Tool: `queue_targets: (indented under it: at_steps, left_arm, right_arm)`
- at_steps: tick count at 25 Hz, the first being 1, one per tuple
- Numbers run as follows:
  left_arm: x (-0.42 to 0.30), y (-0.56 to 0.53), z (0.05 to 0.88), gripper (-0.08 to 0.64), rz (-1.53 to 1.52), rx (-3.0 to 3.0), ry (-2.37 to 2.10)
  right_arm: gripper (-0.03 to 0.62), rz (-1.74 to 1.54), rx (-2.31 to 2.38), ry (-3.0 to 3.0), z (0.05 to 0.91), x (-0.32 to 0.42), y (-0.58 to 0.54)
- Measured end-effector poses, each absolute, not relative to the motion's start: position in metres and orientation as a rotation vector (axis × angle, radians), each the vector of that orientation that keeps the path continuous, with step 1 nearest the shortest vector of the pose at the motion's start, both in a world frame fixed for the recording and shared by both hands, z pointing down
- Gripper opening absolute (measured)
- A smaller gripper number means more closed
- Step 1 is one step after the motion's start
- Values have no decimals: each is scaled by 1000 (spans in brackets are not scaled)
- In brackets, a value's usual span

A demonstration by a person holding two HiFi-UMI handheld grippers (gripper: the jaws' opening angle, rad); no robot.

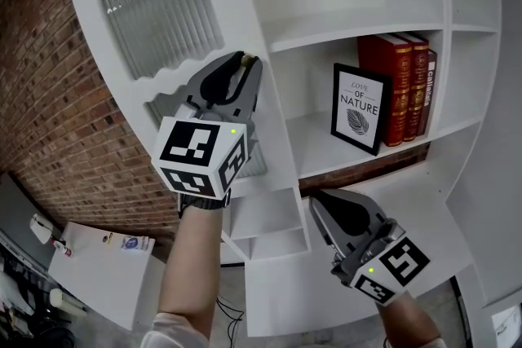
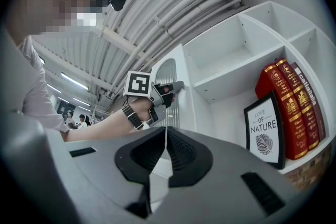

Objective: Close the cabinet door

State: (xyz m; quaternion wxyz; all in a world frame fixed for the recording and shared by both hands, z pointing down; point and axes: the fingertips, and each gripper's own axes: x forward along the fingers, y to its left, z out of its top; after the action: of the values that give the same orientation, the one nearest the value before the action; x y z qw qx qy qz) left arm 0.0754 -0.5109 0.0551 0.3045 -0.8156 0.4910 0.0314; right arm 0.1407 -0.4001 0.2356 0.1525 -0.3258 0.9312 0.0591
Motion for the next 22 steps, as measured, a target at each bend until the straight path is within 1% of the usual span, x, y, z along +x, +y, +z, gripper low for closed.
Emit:
queue_targets:
  at_steps: [10, 22]
  left_arm:
    - [74, -518, 54, 94, 86, -2141, 1318]
    - [73, -508, 52, 97, 103, -2175, 1262]
  right_arm:
    - [20, 151, -948, 2667, 236, 147, -405]
    - [20, 134, -946, 2695, 242, 137, -394]
